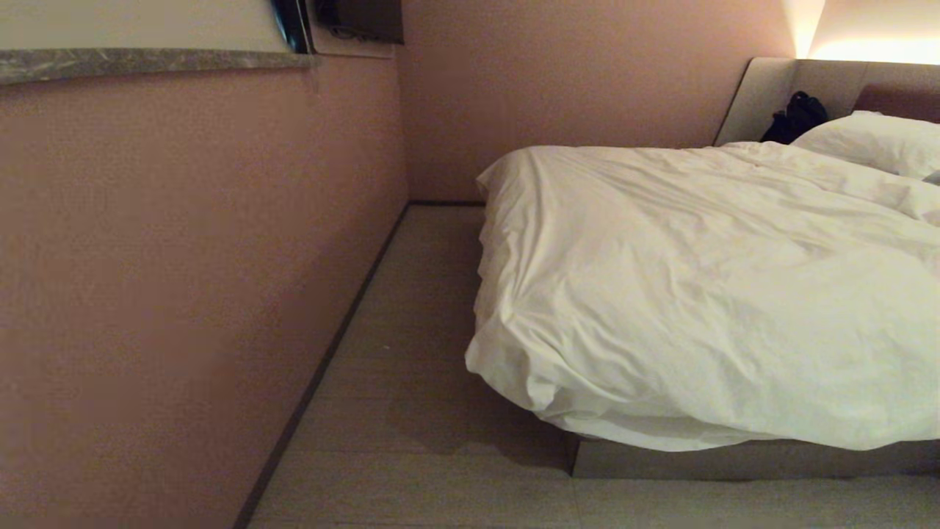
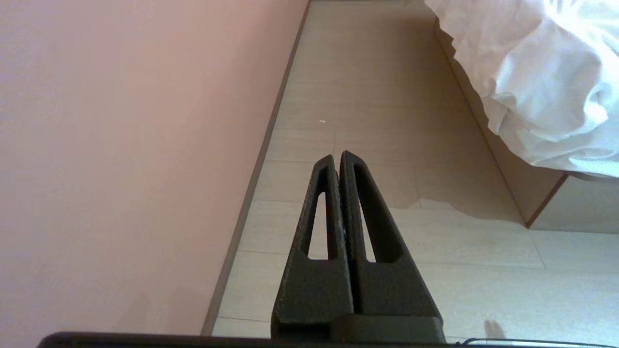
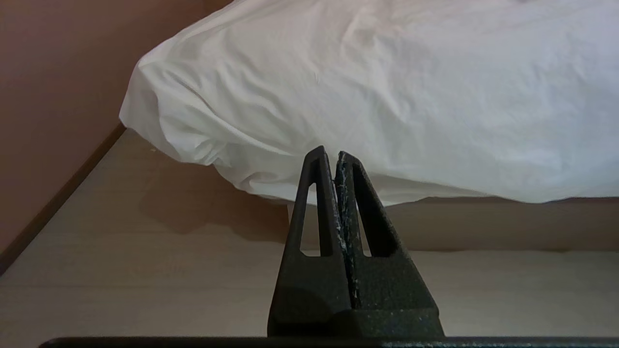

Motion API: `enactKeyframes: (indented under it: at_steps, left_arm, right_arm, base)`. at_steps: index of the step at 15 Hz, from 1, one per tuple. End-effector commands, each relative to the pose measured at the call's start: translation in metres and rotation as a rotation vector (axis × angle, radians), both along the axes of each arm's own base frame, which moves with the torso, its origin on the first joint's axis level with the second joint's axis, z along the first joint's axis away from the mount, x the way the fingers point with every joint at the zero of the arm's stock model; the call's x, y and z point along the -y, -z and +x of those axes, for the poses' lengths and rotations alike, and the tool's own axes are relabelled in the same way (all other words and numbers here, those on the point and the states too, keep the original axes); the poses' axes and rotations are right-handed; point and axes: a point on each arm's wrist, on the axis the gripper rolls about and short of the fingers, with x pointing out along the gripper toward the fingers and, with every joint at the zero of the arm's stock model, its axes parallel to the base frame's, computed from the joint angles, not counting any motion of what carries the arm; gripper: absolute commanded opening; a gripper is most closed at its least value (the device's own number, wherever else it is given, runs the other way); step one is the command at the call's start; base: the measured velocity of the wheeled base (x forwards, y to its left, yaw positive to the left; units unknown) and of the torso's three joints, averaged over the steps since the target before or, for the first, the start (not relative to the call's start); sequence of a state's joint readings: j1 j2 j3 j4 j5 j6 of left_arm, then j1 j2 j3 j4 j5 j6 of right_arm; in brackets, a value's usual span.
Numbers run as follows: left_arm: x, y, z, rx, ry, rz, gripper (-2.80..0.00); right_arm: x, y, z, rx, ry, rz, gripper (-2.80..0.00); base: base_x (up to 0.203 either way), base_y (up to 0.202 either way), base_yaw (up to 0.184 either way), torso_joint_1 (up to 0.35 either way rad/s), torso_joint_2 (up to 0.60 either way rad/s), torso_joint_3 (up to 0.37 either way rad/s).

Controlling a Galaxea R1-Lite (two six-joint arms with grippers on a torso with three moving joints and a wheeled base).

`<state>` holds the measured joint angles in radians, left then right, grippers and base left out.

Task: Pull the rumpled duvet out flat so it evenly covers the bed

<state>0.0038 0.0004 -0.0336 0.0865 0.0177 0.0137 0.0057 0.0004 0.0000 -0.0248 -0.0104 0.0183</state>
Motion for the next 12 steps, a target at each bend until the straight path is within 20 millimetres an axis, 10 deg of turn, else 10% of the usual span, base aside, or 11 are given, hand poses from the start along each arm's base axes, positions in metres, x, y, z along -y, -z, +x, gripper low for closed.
enactKeyframes:
  at_steps: [1, 12]
  left_arm:
    - [0.0, 0.0, 0.0, -0.001, -0.002, 0.0, -2.8]
    - [0.0, 0.0004, 0.0002, -0.003, -0.002, -0.001, -2.8]
  right_arm:
    - [0.0, 0.0, 0.0, 0.0, 0.0, 0.0, -2.8]
    - [0.0, 0.0, 0.0, 0.0, 0.0, 0.0, -2.8]
  base:
    - [0.0, 0.0, 0.0, 0.0, 0.0, 0.0]
    - [0.0, 0.0, 0.0, 0.0, 0.0, 0.0]
